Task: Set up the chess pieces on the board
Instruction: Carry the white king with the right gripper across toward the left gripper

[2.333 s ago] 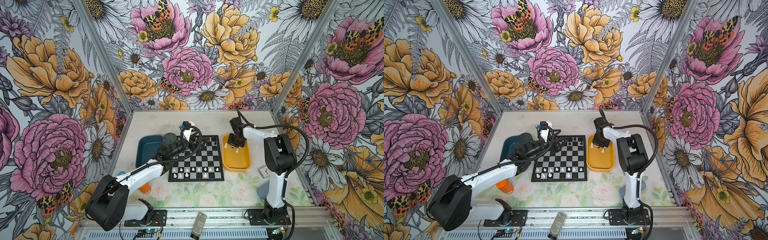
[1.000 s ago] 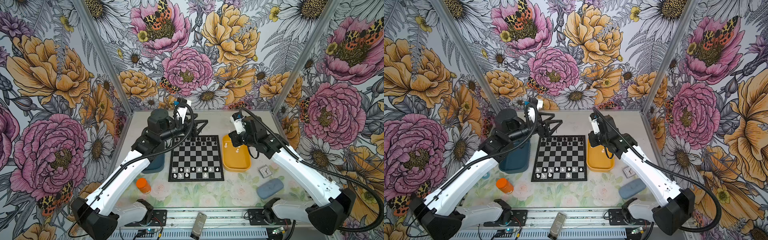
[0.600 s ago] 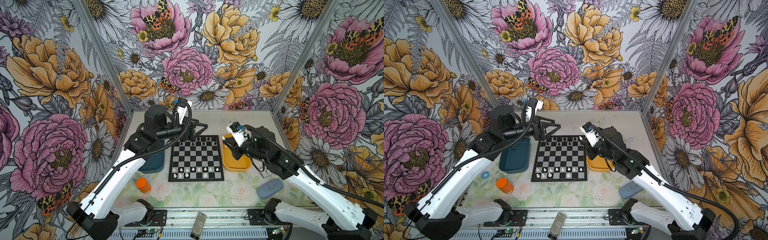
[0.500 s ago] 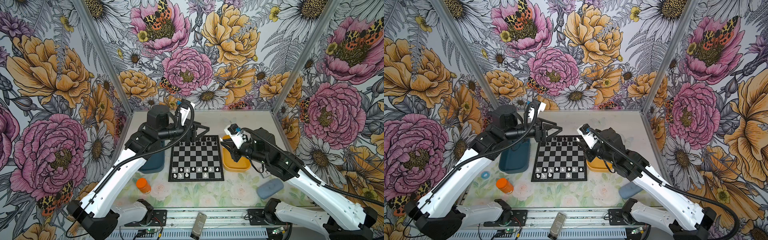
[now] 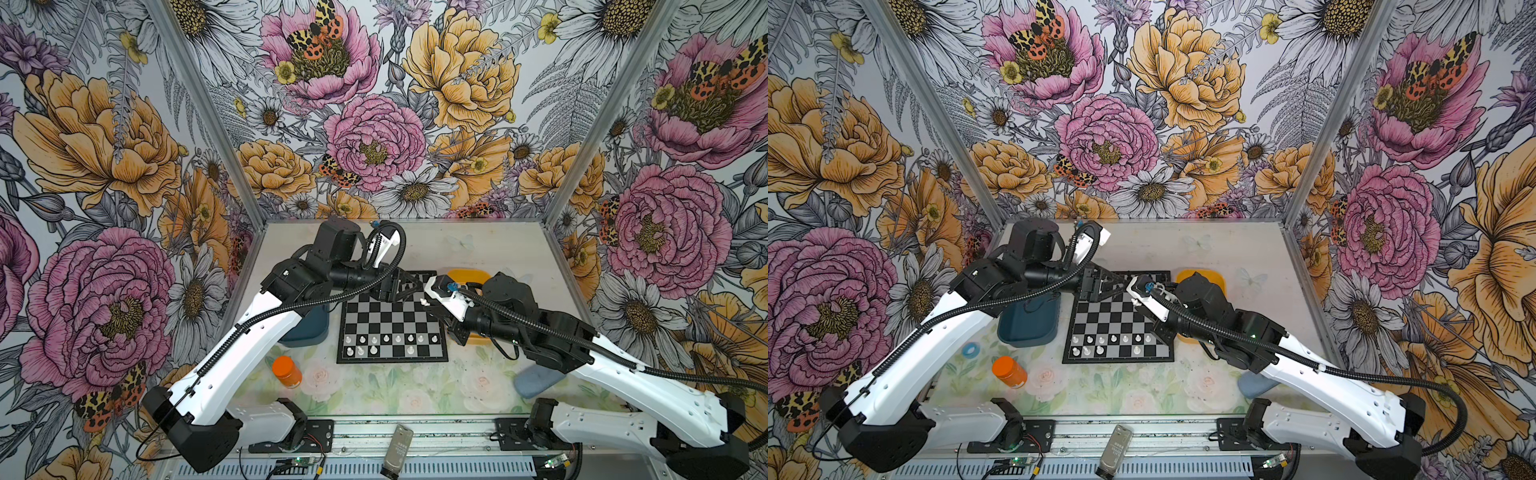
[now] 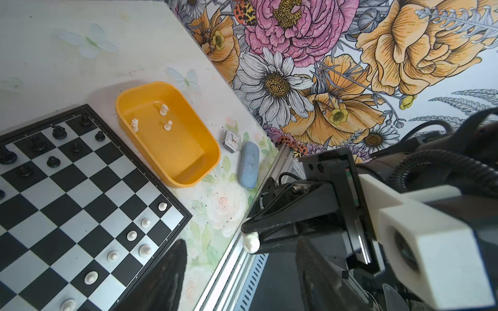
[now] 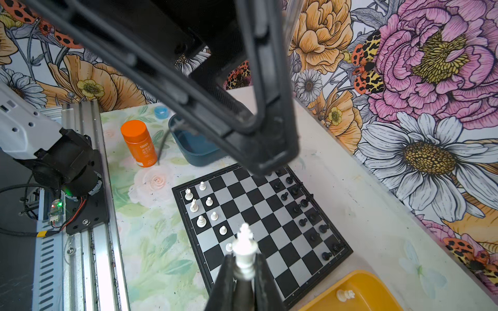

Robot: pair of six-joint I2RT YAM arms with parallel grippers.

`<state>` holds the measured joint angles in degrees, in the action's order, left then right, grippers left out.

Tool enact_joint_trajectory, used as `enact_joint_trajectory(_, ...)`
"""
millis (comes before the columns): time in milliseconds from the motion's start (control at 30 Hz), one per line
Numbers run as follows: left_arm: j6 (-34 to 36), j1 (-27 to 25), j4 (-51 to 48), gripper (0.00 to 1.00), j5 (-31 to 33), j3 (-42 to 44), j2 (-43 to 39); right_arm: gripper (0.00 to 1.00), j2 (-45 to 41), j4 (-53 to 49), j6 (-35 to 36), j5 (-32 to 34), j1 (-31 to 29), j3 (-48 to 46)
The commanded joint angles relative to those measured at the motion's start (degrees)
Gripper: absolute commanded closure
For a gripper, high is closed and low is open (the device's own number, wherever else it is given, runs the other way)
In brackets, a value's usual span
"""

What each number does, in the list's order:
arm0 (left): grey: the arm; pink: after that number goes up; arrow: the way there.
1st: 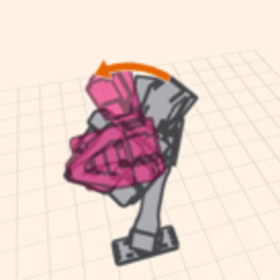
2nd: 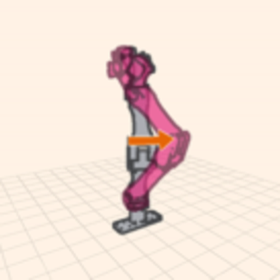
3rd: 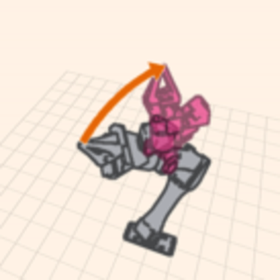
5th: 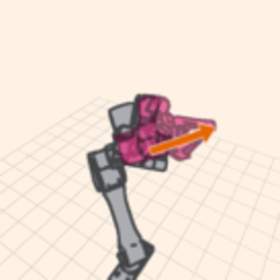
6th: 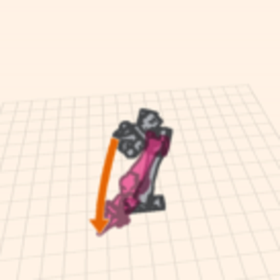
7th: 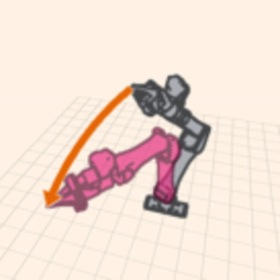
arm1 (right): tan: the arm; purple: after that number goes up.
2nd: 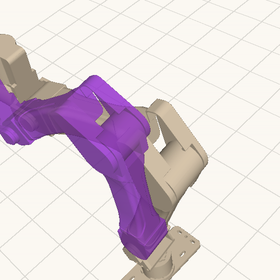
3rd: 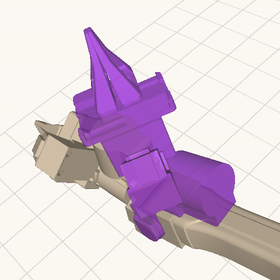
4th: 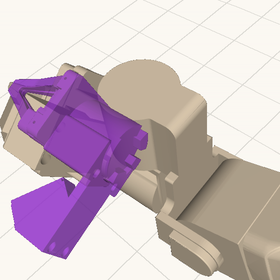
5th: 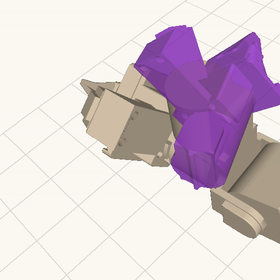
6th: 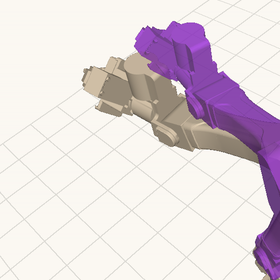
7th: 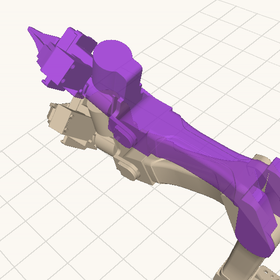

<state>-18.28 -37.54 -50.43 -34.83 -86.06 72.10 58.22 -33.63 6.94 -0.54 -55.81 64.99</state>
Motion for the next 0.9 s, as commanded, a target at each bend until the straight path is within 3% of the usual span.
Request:
enact_joint_trajectory(0,-0.69,-1.06,-3.82,0.35,-0.94,-1.39,-1.17,1.0,0.49,-0.33,1.92,2.04,-0.83,0.4)
enact_joint_trajectory(633,0.09,-2.33,-6.89,0.38,-2.62,1.59,1.2,1.0,2.23,-1.0,3.47,4.03,-3.59,0.31)
enact_joint_trajectory(867,0.01,-3.81,-6.87,0.45,-3.4,1.86,2.94,1.0,2.25,-0.95,3.81,4.25,-4.15,0.16)
